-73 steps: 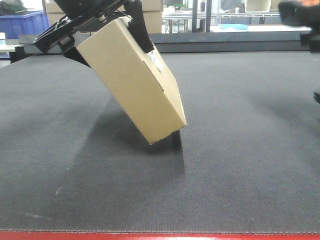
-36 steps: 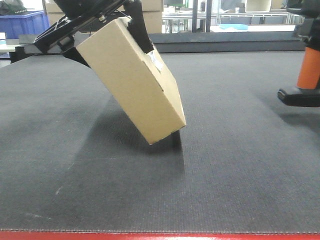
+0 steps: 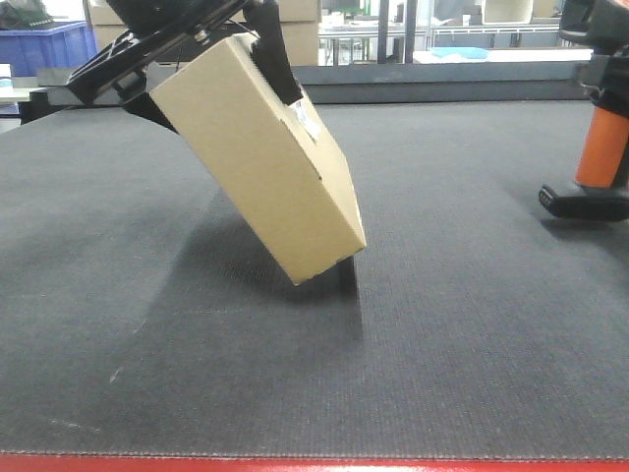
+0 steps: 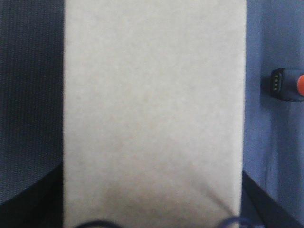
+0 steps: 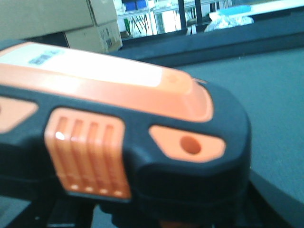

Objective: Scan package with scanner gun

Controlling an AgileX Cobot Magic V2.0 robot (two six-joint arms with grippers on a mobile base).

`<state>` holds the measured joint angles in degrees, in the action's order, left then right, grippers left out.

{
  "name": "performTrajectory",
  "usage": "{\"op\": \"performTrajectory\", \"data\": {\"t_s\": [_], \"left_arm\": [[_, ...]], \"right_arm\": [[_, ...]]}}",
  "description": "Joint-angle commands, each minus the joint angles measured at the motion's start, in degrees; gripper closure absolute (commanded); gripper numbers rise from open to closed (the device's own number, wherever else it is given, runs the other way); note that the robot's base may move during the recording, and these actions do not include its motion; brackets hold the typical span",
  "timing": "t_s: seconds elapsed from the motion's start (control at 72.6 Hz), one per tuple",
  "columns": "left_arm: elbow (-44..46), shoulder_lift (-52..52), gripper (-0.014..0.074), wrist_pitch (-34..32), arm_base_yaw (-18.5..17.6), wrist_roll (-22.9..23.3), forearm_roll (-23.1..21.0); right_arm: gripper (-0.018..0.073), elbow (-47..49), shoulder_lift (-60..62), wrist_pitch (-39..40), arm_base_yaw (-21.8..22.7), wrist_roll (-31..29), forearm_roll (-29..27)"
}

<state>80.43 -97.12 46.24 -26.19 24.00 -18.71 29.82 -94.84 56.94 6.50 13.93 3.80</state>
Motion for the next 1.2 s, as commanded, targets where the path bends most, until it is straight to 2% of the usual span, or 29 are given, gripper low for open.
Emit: {"op": "performTrajectory", "data": {"t_s": [0.0, 0.11, 0.193, 0.358, 0.524, 0.648, 0.896, 1.185], "left_arm": [[0.2, 0.2, 0.0708, -0.5, -0.4, 0.0, -0.7], [0.2, 0.2, 0.0708, -0.5, -0.4, 0.0, -0.7], [0.2, 0.2, 0.0708, -0.5, -0.4, 0.0, -0.7], [0.2, 0.2, 0.0708, -0.5, -0.4, 0.0, -0.7], [0.2, 0.2, 0.0708, -0.5, -0.4, 0.0, -0.7], [0.2, 0.2, 0.0708, -0.5, -0.4, 0.0, -0.7], [0.2, 0.2, 0.0708, -0.5, -0.4, 0.0, -0.7], [0.3, 0.2, 0.0708, -0.7, -0.3, 0.0, -0.4]], "right_arm": [[0.0721, 0.5, 0.2, 0.4, 0.1, 0.1, -0.4], [0.0691, 0.5, 0.2, 0.2, 0.1, 0.1, -0.4], [0.0557, 0.5, 0.2, 0.5, 0.1, 0.1, -0.4], [0.0223, 0.5, 0.2, 0.6, 0.1, 0.1, -0.4], [0.0041, 0.5, 0.2, 0.5, 0.1, 0.1, -0.4], [0.0, 0.5, 0.2, 0.5, 0.1, 0.1, -0.4], [-0.0001, -0.9, 1.0, 0.5, 0.1, 0.2, 0.3], [-0.0001, -5.0, 7.6, -0.1, 0.1, 0.2, 1.2]]}}
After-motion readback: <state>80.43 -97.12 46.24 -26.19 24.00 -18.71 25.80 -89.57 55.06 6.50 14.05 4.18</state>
